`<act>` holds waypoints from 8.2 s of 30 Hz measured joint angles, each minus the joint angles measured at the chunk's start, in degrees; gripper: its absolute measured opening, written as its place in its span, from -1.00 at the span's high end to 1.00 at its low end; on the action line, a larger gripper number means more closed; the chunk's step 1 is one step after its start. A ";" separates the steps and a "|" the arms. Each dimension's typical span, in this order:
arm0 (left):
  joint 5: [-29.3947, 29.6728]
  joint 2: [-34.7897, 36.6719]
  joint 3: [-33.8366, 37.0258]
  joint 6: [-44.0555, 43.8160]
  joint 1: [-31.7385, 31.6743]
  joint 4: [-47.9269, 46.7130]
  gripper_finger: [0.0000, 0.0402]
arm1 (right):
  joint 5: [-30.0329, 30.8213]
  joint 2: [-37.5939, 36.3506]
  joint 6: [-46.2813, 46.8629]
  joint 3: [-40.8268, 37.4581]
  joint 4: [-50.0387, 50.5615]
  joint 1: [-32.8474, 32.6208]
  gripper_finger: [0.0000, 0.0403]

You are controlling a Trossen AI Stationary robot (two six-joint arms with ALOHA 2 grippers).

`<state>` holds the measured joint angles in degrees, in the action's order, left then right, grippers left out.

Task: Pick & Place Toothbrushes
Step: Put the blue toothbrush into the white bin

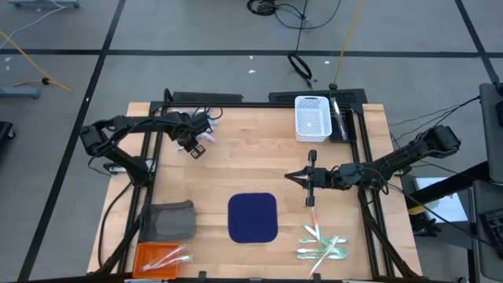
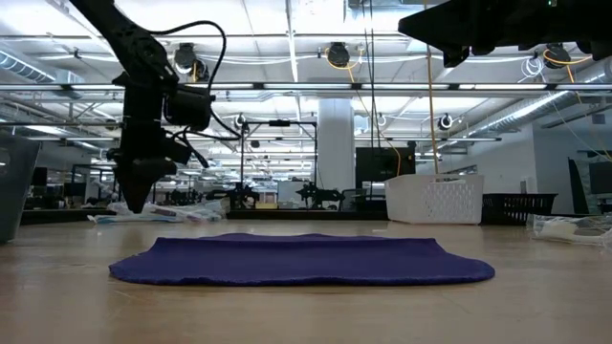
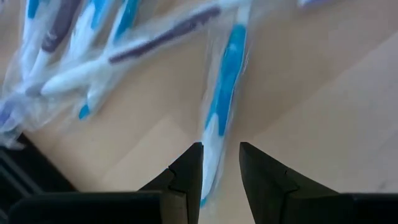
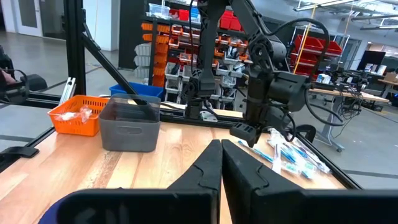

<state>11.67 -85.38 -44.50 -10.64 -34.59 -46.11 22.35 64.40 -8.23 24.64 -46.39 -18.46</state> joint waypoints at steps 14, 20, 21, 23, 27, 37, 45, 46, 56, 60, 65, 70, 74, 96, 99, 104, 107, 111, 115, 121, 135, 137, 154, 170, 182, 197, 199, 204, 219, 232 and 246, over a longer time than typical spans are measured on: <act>-5.52 0.23 5.02 2.91 -4.19 8.20 0.47 | 0.00 0.00 0.00 0.00 0.00 0.00 0.99; -6.14 0.28 6.55 3.15 -4.23 8.92 0.57 | 0.00 0.00 -0.04 0.00 0.00 -0.01 0.99; -6.55 0.26 6.56 3.26 -4.24 8.92 0.63 | 0.00 0.00 -0.04 0.00 0.00 0.00 0.99; -7.37 0.24 6.58 3.49 -4.24 9.01 0.82 | 0.00 0.00 -0.07 0.00 0.00 -0.02 0.99; -7.60 0.18 6.36 3.03 -4.15 9.15 0.93 | 0.00 0.00 -0.09 0.00 0.02 0.00 0.99; -10.36 -0.20 2.79 3.04 -0.44 8.69 0.97 | 0.02 0.00 -0.07 0.00 0.02 0.00 0.99; -9.39 -0.15 -0.99 3.83 3.40 8.51 0.98 | 0.04 0.00 -0.14 0.00 0.04 0.02 0.99; -9.16 -0.13 -1.51 3.95 3.78 8.51 0.98 | 0.04 0.00 -0.15 0.00 0.04 0.02 0.99; -8.80 -0.06 -8.58 4.50 7.92 8.70 0.98 | 0.04 0.00 -0.17 0.00 0.04 0.05 0.99; -8.81 -0.04 -11.42 5.58 9.78 9.12 0.98 | 0.04 0.00 -0.15 0.00 0.04 0.05 0.99; -8.66 -0.02 -15.09 6.07 12.13 9.89 0.98 | 0.05 0.00 0.74 -0.01 0.04 0.05 0.99; -8.66 0.00 -18.52 6.49 15.34 11.50 0.98 | 0.04 0.00 3.30 0.00 0.05 0.85 0.99; -8.74 0.00 -21.10 7.86 18.62 13.99 0.98 | 0.04 0.00 4.46 -0.01 0.17 2.03 0.99; -8.60 0.04 -24.08 12.10 34.85 39.12 0.98 | 0.03 0.02 3.40 -0.02 -3.33 3.98 0.99; -7.77 0.02 -24.08 12.44 36.29 40.45 0.96 | -0.09 0.02 2.49 -0.02 -5.28 4.30 0.99; -4.01 -0.76 -24.08 13.62 38.12 41.74 0.98 | -2.41 0.02 1.02 -0.02 -7.83 4.60 0.98; -3.81 -1.76 -24.04 13.52 38.63 42.62 0.95 | -4.67 0.00 1.05 -0.02 -9.15 4.97 0.89; -3.68 -3.30 -24.02 13.52 39.22 44.60 0.98 | -4.56 0.02 1.46 -0.02 -9.11 5.49 0.66; -3.71 -4.85 -23.99 13.74 39.23 46.06 0.94 | -4.63 0.02 1.51 -0.04 -9.56 5.75 0.40; -3.61 -7.32 -24.12 13.72 39.17 49.01 0.97 | -4.66 0.02 1.51 -0.02 -10.79 5.75 0.10; -3.55 -14.20 -24.05 13.16 39.87 58.89 0.96 | -4.63 0.02 1.52 -0.02 -12.58 5.73 -0.06; -3.53 -15.80 -24.01 13.02 39.99 62.18 0.97 | -4.61 0.02 1.53 -0.02 -12.57 5.73 -0.05; 0.64 -20.00 -24.04 13.37 40.29 71.39 0.97 | -4.55 0.00 1.51 -0.02 -12.07 5.73 -0.04; 0.83 -19.96 -24.04 13.54 40.33 73.29 0.93 | -4.52 0.00 1.53 -0.02 -12.03 5.73 -0.04; 0.80 -19.93 -24.04 13.17 40.33 73.31 0.83 | -4.50 0.00 1.53 -0.02 -11.89 5.73 0.24; 0.93 -19.93 -24.05 12.93 40.33 73.33 0.82 | -4.47 0.00 -1.15 -0.02 -10.87 5.73 0.96; 1.29 -19.93 -24.04 12.98 40.33 73.33 0.81 | -4.46 0.00 -1.07 -0.02 -10.74 5.73 0.96; 1.49 -19.93 -24.04 13.91 40.38 73.25 0.77 | -4.44 0.00 -1.07 0.00 -10.53 5.73 0.96; 2.01 -19.89 -24.04 15.33 40.39 72.90 0.01 | -3.11 -3.55 0.00 0.00 -2.54 5.72 0.96; 1.98 -19.87 -24.04 8.44 40.56 71.36 -0.01 | 8.08 -13.42 0.04 -0.02 9.05 10.68 0.96; 1.98 -19.88 -24.04 5.61 42.37 69.82 0.03 | 2.79 -13.62 6.84 0.00 15.61 37.09 0.96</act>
<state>13.64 -105.26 -68.53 -5.04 7.78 23.71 25.14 50.78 -1.39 24.64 -30.78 18.63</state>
